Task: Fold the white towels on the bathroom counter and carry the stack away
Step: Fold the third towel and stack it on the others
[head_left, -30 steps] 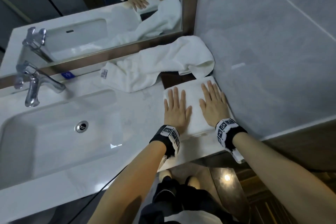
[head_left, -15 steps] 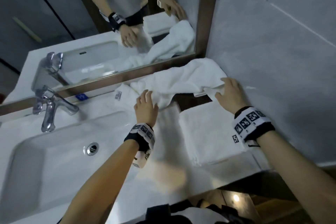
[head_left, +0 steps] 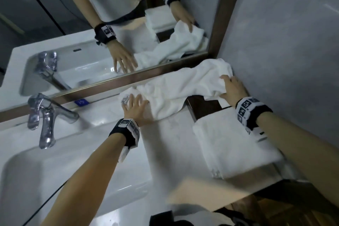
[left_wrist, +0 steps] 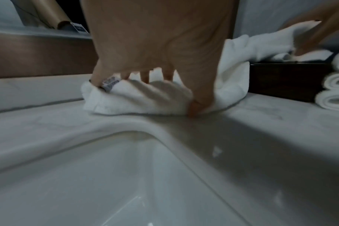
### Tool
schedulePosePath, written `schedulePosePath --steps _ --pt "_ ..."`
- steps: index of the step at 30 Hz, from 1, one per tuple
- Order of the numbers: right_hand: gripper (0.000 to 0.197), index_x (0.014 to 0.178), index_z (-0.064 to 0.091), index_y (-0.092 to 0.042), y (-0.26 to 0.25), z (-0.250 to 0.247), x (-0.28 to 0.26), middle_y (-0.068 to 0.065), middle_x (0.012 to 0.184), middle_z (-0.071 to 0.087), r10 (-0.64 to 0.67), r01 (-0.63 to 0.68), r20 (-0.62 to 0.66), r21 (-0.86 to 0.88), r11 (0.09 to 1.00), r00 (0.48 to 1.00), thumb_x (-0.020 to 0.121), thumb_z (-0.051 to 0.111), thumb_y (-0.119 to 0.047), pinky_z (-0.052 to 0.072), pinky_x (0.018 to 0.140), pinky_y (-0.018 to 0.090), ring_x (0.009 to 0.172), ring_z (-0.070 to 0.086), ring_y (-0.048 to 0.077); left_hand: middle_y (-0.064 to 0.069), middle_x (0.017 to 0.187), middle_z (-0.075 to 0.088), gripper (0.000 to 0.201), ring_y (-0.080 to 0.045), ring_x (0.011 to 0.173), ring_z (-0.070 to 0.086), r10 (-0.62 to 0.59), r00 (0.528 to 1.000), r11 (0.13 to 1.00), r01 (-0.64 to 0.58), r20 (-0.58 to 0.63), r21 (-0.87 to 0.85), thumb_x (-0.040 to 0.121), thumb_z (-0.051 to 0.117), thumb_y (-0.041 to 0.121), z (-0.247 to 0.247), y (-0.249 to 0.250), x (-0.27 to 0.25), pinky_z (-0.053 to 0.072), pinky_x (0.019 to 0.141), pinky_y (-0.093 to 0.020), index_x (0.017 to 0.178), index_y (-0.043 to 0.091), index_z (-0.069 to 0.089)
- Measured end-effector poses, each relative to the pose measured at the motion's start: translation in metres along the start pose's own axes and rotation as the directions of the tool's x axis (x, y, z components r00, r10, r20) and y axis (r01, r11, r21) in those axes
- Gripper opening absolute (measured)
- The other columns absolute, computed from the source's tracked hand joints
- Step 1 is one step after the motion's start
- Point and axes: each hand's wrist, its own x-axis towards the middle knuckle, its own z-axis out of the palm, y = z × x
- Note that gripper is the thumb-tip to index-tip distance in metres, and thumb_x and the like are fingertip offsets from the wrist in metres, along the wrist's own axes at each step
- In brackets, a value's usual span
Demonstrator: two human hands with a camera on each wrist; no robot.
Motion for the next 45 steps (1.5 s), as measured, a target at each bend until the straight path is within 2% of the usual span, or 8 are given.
schedulePosePath --steps 4,8,18,26,33,36,40,45 --pt "0.026 0.117 0.05 0.002 -0.014 -0.003 0.003 0.027 0.117 0.056 -0.004 0.011 -0.045 0.16 0.987 0.999 0.093 0.046 -0.009 0.043 0.081 0.037 0.103 0.056 0.038 -0.007 0.126 0.051 0.035 -0.022 0.134 0.037 0.104 0.962 0.992 -0.118 -0.252 -0.039 0.085 0.056 0.024 -0.004 0.003 0.005 0.012 0.109 -0.053 0.118 0.014 0.052" --pt "0.031 0.121 0.056 0.001 -0.027 -0.028 0.009 0.025 0.122 0.059 0.162 -0.081 -0.16 0.423 0.903 0.974 0.095 0.047 -0.013 0.044 0.09 0.038 0.112 0.056 0.038 -0.025 0.107 0.063 0.03 -0.04 0.104 0.057 -0.176 0.913 0.907 0.004 -0.369 -0.421 0.097 0.042 0.026 -0.036 0.006 0.004 0.036 0.09 -0.044 0.109 0.0 0.047" --pt "0.053 0.121 0.059 -0.012 -0.059 -0.097 0.006 0.009 0.12 0.065 0.219 -0.173 0.125 0.961 0.216 0.968 0.083 0.052 -0.047 0.048 0.1 0.046 0.109 0.062 0.028 -0.021 0.137 0.05 0.047 -0.036 0.125 0.049 -0.508 0.86 0.222 0.17 0.035 -0.96 0.098 0.032 0.025 -0.092 -0.005 -0.006 0.044 0.104 -0.041 0.133 -0.003 0.045" --pt "0.044 0.126 0.052 0.003 -0.054 -0.067 -0.011 0.015 0.111 0.061 0.096 -0.121 0.094 0.94 0.319 0.991 0.083 0.064 0.002 0.051 0.081 0.03 0.098 0.06 0.024 -0.027 0.142 0.041 0.068 -0.038 0.123 0.048 -0.51 0.81 0.272 0.471 0.289 -0.839 0.095 0.043 0.043 -0.038 0.004 -0.048 0.044 0.099 -0.042 0.141 -0.006 0.031" --pt "0.052 0.13 0.048 -0.002 -0.056 -0.028 -0.018 0.017 0.127 0.054 -0.019 -0.07 0.091 0.874 0.481 0.996 0.081 0.064 0.005 0.047 0.095 0.03 0.114 0.054 0.025 -0.016 0.147 0.017 0.115 -0.041 0.133 0.031 -0.635 0.755 0.486 0.556 0.165 -0.674 0.068 0.081 0.038 0.017 0.042 -0.092 0.033 0.107 -0.045 0.146 0.007 0.002" --pt "0.032 0.119 0.061 -0.002 -0.053 -0.021 -0.019 0.015 0.119 0.064 -0.053 0.056 -0.027 0.741 0.669 0.998 0.088 0.061 -0.012 0.042 0.095 0.031 0.113 0.057 0.027 -0.018 0.143 0.029 0.104 -0.037 0.129 0.039 -0.644 0.702 0.369 0.634 0.305 -0.679 0.068 0.079 0.039 0.027 0.045 -0.098 0.038 0.103 -0.042 0.141 0.006 0.013" --pt "0.029 0.106 0.064 -0.001 -0.043 -0.018 -0.016 0.018 0.108 0.066 -0.105 0.123 -0.065 0.517 0.847 0.992 0.093 0.052 -0.024 0.041 0.09 0.033 0.106 0.057 0.033 -0.02 0.136 0.038 0.077 -0.038 0.124 0.042 -0.685 0.714 0.502 0.605 0.142 -0.618 0.079 0.064 0.053 0.025 0.041 -0.101 0.035 0.103 -0.043 0.134 0.006 0.037" --pt "0.035 0.111 0.055 0.0 -0.04 -0.024 -0.001 0.025 0.118 0.057 -0.05 0.042 0.002 0.506 0.861 0.999 0.1 0.035 -0.025 0.039 0.093 0.038 0.112 0.052 0.038 -0.016 0.112 0.061 0.036 -0.032 0.107 0.056 -0.535 0.845 0.564 0.357 0.0 -0.745 0.09 0.054 0.013 0.01 0.034 -0.097 0.044 0.09 -0.037 0.124 0.004 0.049"
